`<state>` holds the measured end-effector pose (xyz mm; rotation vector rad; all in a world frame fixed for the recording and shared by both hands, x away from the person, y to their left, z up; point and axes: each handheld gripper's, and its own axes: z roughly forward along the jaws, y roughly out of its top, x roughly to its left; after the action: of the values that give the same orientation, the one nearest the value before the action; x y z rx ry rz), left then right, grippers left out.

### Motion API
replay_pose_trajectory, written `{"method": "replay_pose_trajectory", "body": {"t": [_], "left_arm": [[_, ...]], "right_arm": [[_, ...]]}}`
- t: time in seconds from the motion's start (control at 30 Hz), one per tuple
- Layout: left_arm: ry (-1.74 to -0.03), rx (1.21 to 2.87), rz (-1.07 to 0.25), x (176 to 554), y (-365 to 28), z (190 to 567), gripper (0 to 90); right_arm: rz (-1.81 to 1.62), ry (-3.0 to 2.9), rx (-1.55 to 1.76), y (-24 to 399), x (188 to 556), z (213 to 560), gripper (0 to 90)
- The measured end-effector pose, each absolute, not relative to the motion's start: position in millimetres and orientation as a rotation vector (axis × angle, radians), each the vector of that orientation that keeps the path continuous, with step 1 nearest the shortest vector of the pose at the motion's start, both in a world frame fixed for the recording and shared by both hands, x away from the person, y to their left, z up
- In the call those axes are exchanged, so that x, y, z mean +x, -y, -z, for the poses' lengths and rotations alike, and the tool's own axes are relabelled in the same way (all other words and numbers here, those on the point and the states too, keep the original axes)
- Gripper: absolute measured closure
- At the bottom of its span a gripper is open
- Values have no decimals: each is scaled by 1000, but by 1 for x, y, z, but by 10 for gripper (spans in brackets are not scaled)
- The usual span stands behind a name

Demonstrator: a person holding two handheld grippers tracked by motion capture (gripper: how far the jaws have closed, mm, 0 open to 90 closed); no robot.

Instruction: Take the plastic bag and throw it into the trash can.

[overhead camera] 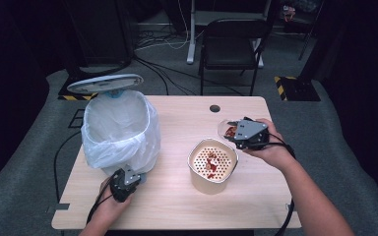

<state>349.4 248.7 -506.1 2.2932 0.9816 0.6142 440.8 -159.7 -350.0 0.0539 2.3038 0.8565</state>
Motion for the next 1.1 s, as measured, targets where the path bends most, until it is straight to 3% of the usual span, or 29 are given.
{"method": "replay_pose_trajectory", "body": {"t": [1.1], "left_arm": [[-984,2290,-615,349,-249,506,900]], "right_arm": [[-453,-2181,-417,119,404,357,538]]}}
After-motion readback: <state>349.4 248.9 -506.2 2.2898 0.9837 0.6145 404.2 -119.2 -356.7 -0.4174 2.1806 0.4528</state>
